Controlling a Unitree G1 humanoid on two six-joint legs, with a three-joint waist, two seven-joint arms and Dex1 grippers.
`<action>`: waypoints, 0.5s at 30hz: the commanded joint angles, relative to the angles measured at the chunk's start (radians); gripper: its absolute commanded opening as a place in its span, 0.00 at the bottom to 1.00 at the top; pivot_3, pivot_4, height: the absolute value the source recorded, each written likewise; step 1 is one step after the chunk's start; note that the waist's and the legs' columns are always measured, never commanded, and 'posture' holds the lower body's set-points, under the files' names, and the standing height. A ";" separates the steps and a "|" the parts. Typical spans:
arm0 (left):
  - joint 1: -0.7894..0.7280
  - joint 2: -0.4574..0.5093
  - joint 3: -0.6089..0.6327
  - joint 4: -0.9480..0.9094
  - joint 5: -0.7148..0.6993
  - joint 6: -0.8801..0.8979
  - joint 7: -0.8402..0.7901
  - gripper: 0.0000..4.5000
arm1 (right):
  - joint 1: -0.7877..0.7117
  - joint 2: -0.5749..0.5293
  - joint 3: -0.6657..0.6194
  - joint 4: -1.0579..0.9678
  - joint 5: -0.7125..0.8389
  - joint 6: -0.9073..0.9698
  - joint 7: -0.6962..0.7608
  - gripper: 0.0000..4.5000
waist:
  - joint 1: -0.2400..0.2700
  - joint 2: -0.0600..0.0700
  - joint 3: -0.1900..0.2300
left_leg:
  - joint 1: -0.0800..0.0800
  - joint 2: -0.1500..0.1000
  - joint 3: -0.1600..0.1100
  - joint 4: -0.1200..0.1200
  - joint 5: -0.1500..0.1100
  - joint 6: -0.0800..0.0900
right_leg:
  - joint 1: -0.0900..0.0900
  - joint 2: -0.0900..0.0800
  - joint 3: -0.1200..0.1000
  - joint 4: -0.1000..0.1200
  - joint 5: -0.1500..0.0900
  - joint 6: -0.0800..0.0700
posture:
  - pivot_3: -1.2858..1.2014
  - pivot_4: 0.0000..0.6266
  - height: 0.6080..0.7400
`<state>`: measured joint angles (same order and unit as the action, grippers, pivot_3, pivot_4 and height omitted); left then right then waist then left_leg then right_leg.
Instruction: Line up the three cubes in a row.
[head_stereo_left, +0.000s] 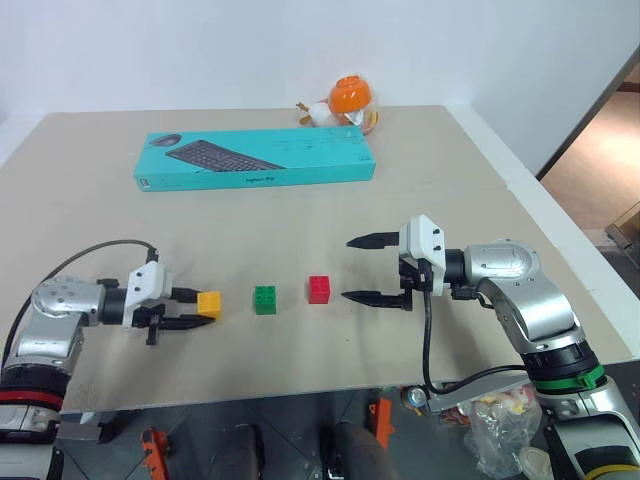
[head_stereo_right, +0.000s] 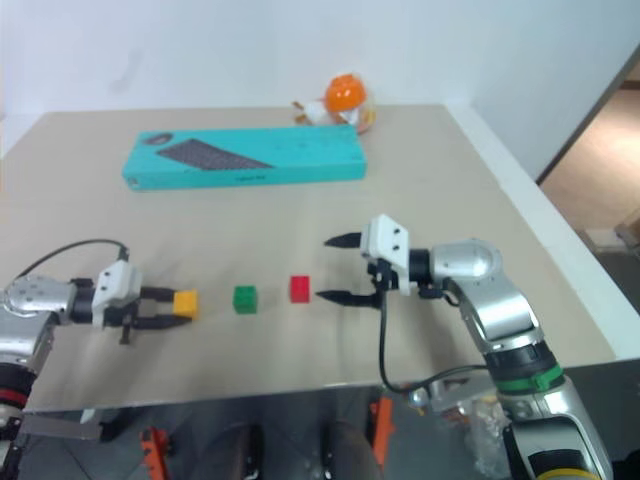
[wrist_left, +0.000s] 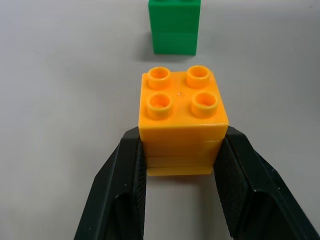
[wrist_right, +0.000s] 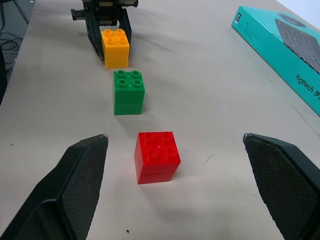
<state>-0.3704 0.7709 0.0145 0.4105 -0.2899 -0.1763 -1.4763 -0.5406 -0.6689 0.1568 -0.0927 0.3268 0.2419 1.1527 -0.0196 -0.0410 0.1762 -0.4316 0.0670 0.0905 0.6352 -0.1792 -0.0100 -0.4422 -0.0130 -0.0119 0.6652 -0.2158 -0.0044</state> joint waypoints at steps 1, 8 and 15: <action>-0.015 -0.007 -0.004 -0.032 -0.006 0.005 0.007 0.29 | 0.003 -0.013 -0.031 -0.039 0.007 0.001 -0.004 1.00 | 0.000 0.000 0.000 | 0.000 0.000 0.000 0.000 0.000 0.000 | 0.000 0.000 0.000 0.000 0.000 0.000 | 0.52 0.24 1.00; -0.024 -0.021 -0.020 -0.027 0.006 0.010 0.011 0.29 | 0.013 -0.017 -0.037 -0.047 0.007 0.005 -0.012 1.00 | 0.000 0.000 0.000 | 0.000 0.000 0.000 0.001 0.000 0.000 | 0.000 0.000 0.000 0.000 0.001 0.001 | 0.52 0.24 1.00; -0.044 -0.011 -0.049 0.001 0.036 -0.001 -0.023 0.40 | 0.018 -0.021 -0.038 -0.046 0.007 0.005 -0.016 1.00 | 0.000 0.000 0.000 | 0.000 -0.001 0.000 0.001 0.000 0.000 | 0.001 0.000 0.000 0.000 0.001 0.001 | 0.52 0.24 1.00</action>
<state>-0.4078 0.7477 -0.0156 0.4118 -0.2679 -0.1579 -1.4772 -0.5207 -0.6793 0.1540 -0.0971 0.3267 0.2526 1.1420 -0.0195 -0.0410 0.1760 -0.4314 0.0664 0.0905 0.6362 -0.1792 -0.0099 -0.4416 -0.0132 -0.0118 0.6654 -0.2150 -0.0033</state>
